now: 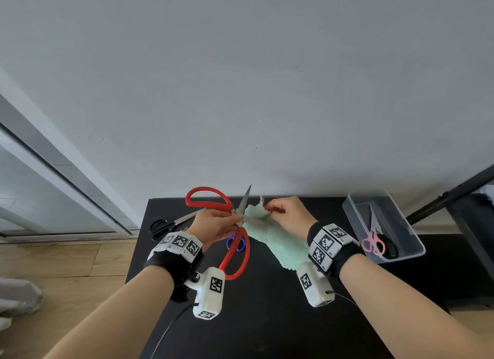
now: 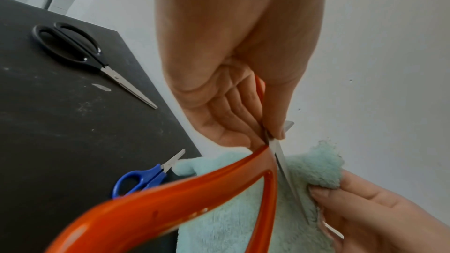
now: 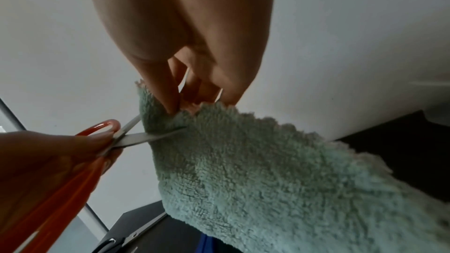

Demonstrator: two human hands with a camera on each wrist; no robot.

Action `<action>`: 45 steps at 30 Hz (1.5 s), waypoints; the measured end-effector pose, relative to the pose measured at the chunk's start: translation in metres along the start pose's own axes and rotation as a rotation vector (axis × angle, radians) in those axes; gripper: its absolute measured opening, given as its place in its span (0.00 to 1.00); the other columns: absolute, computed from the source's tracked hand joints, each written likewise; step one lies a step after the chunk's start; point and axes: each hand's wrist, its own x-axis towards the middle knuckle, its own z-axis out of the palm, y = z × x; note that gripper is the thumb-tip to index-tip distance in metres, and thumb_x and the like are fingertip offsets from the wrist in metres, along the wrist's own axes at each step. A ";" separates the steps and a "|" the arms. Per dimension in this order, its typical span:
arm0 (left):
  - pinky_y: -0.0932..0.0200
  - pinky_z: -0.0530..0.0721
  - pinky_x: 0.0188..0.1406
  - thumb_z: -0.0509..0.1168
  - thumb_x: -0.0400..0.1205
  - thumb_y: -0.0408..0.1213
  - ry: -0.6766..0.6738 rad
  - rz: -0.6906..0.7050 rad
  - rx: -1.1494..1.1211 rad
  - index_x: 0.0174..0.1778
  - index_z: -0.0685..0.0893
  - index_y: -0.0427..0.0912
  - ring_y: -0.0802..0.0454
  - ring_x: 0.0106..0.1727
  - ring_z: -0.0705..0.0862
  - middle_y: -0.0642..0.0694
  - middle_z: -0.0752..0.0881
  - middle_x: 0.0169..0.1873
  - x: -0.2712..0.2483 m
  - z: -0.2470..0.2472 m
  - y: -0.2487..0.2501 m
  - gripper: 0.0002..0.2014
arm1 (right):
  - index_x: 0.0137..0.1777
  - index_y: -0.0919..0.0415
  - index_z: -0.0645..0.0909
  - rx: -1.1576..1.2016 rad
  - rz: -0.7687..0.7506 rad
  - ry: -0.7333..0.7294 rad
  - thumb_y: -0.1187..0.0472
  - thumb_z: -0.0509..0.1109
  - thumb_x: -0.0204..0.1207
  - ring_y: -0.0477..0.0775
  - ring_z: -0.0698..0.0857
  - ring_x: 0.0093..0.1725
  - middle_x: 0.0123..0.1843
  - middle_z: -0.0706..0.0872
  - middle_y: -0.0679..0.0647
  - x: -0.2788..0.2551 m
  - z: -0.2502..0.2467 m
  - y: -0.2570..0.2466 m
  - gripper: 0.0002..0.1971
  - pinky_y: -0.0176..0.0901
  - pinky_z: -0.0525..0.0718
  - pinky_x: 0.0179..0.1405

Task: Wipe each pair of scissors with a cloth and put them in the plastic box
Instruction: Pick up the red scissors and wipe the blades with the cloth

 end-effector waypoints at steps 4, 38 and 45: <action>0.62 0.86 0.40 0.75 0.74 0.33 -0.007 0.019 0.029 0.45 0.89 0.33 0.52 0.41 0.90 0.41 0.91 0.41 0.002 0.002 0.009 0.08 | 0.62 0.67 0.84 -0.011 0.013 -0.063 0.74 0.62 0.79 0.48 0.83 0.59 0.59 0.87 0.56 0.004 -0.005 -0.013 0.15 0.29 0.74 0.57; 0.55 0.88 0.50 0.76 0.73 0.32 0.017 0.115 0.138 0.47 0.87 0.31 0.46 0.44 0.91 0.36 0.91 0.43 0.016 0.011 0.012 0.11 | 0.41 0.59 0.87 -0.202 -0.008 -0.248 0.52 0.69 0.79 0.40 0.72 0.23 0.28 0.77 0.45 0.024 0.000 -0.013 0.11 0.27 0.68 0.25; 0.62 0.89 0.42 0.75 0.73 0.32 0.042 0.106 0.167 0.49 0.87 0.31 0.51 0.40 0.91 0.38 0.91 0.43 0.017 0.007 0.019 0.12 | 0.55 0.65 0.86 -0.231 0.038 -0.276 0.56 0.68 0.80 0.32 0.73 0.16 0.29 0.77 0.46 0.020 -0.011 -0.012 0.13 0.24 0.68 0.17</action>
